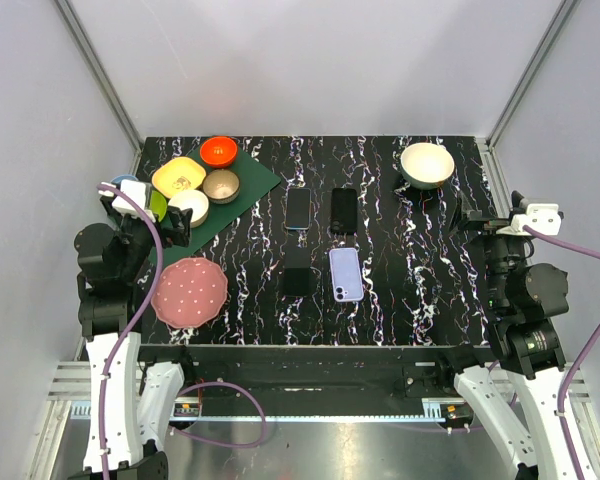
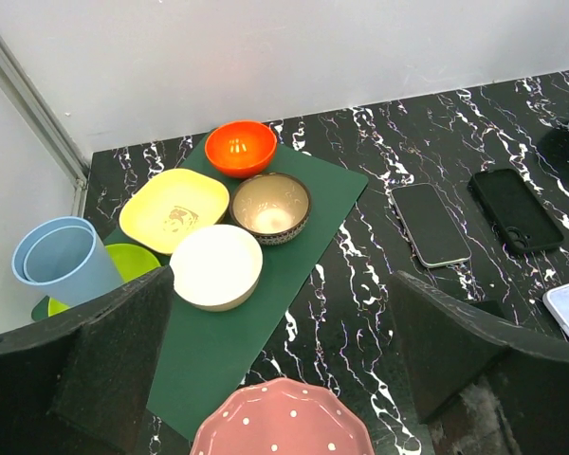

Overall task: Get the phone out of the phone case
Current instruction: Reset both arms

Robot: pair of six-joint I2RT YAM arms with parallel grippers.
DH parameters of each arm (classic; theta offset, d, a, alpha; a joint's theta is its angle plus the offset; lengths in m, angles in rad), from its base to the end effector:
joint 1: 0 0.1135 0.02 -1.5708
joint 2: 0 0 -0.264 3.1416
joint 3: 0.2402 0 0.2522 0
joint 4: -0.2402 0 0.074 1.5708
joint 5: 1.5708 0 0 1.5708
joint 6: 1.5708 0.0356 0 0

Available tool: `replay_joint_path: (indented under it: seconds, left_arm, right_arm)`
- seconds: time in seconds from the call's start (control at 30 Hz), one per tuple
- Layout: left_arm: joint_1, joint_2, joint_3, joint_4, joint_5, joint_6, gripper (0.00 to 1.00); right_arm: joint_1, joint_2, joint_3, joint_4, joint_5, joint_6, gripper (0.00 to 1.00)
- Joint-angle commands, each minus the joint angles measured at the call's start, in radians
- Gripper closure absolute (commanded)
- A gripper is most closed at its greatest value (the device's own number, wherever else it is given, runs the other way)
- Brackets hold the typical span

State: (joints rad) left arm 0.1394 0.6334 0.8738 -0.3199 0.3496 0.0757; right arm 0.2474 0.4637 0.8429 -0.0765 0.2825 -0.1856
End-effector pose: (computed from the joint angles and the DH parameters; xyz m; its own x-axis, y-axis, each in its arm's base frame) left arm 0.1383 0.0071 0.3778 -0.0627 0.0630 -0.9960 0.2129 0.9759 0.0483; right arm 0.0921 0.0130 0.4102 0.2799 -0.1121 -0.9535 0.0758 0.9926 -0.0945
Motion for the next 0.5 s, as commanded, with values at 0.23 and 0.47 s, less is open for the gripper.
replay_joint_path:
  seconds: [0.23,0.47]
  left_arm:
    - [0.012,-0.008,-0.010,0.067,0.038,-0.017,0.01]
    - [0.017,-0.006,-0.010,0.067,0.046,-0.019,0.01]
  right_arm:
    - [-0.014,0.001,-0.001,0.044,-0.009,0.011,0.00]
    - [-0.014,0.001,-0.001,0.046,-0.011,0.012,0.00]
